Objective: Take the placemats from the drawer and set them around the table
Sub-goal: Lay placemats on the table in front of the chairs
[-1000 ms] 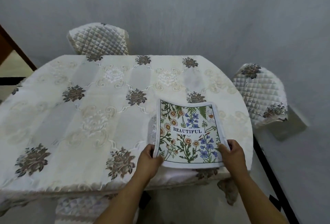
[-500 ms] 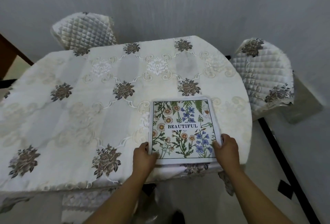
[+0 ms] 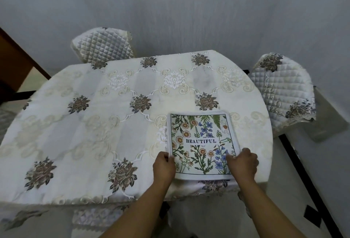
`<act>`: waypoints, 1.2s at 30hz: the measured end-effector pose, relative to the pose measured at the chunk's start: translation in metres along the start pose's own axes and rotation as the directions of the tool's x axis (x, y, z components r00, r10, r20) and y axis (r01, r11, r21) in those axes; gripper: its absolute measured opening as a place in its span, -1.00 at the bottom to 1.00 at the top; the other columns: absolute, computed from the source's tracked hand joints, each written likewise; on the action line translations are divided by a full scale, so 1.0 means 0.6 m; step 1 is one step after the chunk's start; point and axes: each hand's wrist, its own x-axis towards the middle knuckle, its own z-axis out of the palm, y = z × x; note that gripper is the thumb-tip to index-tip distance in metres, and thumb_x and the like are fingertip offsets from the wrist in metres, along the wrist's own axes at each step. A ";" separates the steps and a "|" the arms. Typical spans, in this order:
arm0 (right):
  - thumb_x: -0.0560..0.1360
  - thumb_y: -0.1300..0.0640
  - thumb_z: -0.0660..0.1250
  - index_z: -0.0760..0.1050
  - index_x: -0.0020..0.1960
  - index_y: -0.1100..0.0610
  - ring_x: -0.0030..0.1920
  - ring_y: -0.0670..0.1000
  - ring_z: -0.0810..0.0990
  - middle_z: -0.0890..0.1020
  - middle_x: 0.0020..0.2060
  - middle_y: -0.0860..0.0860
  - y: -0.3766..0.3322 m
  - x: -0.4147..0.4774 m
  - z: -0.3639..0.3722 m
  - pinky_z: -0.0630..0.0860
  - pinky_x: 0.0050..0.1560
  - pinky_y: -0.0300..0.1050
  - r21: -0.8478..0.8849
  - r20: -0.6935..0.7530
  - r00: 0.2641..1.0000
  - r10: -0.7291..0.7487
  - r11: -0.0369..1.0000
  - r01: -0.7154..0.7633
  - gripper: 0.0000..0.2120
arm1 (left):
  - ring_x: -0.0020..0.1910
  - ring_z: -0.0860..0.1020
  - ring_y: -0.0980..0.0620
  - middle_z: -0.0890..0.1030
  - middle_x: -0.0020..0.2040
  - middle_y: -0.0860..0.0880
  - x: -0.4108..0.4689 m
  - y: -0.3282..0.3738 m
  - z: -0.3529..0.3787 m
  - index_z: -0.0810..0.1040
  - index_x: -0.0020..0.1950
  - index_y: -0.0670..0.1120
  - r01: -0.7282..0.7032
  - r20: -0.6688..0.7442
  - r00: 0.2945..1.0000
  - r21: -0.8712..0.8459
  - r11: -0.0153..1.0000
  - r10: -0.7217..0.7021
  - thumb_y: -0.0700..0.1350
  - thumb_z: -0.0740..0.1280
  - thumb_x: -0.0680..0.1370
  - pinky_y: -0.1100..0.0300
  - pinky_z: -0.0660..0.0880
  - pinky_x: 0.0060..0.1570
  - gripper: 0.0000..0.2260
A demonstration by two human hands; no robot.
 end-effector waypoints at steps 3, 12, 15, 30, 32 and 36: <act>0.39 -0.08 0.51 0.45 0.16 0.30 0.11 0.34 0.49 0.52 0.09 0.32 0.011 -0.003 -0.002 0.48 0.06 0.14 -0.023 0.041 0.997 0.066 0.998 -0.065 -0.44 | -0.14 0.59 -0.01 0.63 -0.14 -0.05 -0.005 0.006 -0.004 0.51 -0.04 -0.12 0.051 0.059 0.997 -0.096 0.994 -0.046 -0.09 0.27 0.61 0.10 0.52 -0.15 -0.88; 0.56 0.13 0.29 0.49 -0.08 0.25 -0.15 0.20 0.54 0.58 -0.17 0.20 0.007 -0.033 -0.049 0.39 -0.18 -0.04 0.279 -0.017 1.000 -0.016 0.960 0.020 -0.84 | -0.24 0.51 -0.02 0.61 -0.15 -0.19 -0.032 0.027 -0.030 0.47 -0.11 -0.17 -0.063 0.129 0.988 -0.196 0.979 0.089 -0.14 0.29 0.58 0.13 0.45 -0.22 -0.88; 0.57 0.09 0.29 0.48 -0.10 0.21 -0.21 0.18 0.54 0.57 -0.25 0.15 -0.031 -0.045 -0.063 0.39 -0.27 -0.05 0.320 -0.017 0.992 -0.122 0.940 0.121 -0.82 | -0.26 0.50 0.02 0.60 -0.18 -0.13 -0.017 0.032 -0.088 0.49 -0.12 -0.12 -0.129 0.050 0.989 -0.172 0.977 0.139 -0.12 0.30 0.58 0.15 0.42 -0.28 -0.89; 0.59 0.03 0.23 0.30 -0.23 0.06 -0.37 0.00 0.42 0.43 -0.39 0.03 -0.318 -0.330 0.159 0.29 -0.38 -0.12 0.314 0.166 0.822 -0.545 0.819 0.480 -0.74 | -0.28 0.54 0.02 0.61 -0.24 -0.03 0.076 -0.179 -0.543 0.51 -0.21 0.02 -0.165 -0.294 0.948 -0.129 0.978 0.121 -0.11 0.34 0.56 0.15 0.42 -0.33 -0.85; 0.60 0.00 0.22 0.24 -0.26 0.03 -0.41 -0.02 0.40 0.41 -0.42 0.03 -0.350 -0.379 0.209 0.28 -0.41 -0.13 0.276 0.158 0.816 -0.556 0.818 0.504 -0.69 | -0.28 0.55 -0.01 0.61 -0.24 -0.06 0.102 -0.230 -0.597 0.51 -0.21 0.04 -0.174 -0.312 0.942 -0.138 0.975 0.124 -0.11 0.34 0.57 0.12 0.43 -0.30 -0.85; 0.62 -0.04 0.19 0.31 -0.18 0.08 -0.34 0.02 0.50 0.51 -0.35 0.04 -0.391 -0.461 0.299 0.43 -0.35 -0.04 0.226 0.145 0.820 -0.554 0.825 0.518 -0.73 | -0.31 0.53 0.04 0.58 -0.28 -0.01 0.157 -0.323 -0.679 0.48 -0.21 0.06 -0.189 -0.294 0.945 -0.141 0.972 0.141 -0.10 0.33 0.57 0.16 0.41 -0.35 -0.83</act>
